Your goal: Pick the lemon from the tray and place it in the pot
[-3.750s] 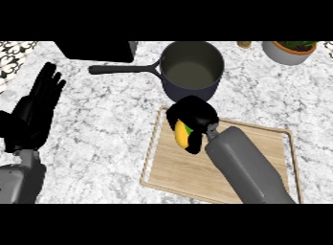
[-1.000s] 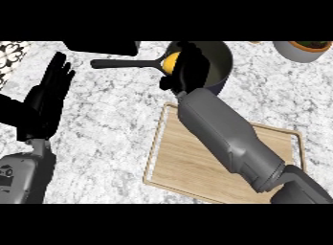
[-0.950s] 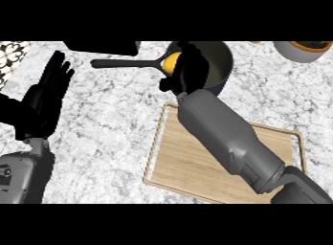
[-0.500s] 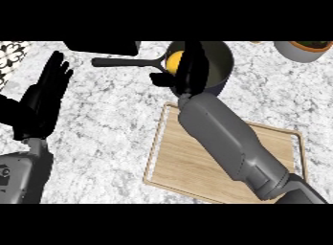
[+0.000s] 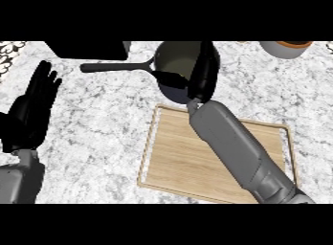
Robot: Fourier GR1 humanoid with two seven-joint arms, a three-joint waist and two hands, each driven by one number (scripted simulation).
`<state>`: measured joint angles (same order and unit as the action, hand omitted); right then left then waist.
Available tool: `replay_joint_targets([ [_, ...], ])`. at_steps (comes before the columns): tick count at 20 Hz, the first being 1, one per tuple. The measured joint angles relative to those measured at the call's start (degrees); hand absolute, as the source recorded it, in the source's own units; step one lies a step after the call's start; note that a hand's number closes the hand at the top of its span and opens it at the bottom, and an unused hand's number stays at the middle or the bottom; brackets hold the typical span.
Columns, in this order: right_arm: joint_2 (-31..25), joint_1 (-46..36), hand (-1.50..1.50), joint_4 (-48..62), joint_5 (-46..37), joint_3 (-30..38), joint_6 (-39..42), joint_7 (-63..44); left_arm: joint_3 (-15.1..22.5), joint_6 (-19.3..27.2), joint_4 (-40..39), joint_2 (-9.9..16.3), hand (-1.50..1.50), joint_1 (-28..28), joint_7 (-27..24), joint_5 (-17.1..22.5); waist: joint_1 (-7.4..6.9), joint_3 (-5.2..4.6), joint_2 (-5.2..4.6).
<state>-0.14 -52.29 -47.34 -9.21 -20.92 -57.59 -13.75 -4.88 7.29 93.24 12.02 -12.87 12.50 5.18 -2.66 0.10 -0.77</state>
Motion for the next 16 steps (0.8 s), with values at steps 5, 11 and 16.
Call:
replay_joint_targets([
  [5,-0.2,5.7,-1.50,-2.6,4.1,4.0,5.2,9.4,-0.9,0.2,0.5,0.1,0.00,1.0,0.4,-0.3,1.53,-0.05,0.46],
  [11,-2.8,13.2,-1.50,-9.7,4.3,5.3,11.5,11.6,-2.2,-0.5,0.5,0.5,0.00,1.3,0.9,-0.1,2.46,-0.07,0.75],
  [16,-4.4,17.0,-1.50,-14.8,2.3,6.6,15.1,10.0,-2.0,-0.5,2.1,-0.4,0.00,2.3,1.5,-0.7,2.59,-0.09,0.81],
])
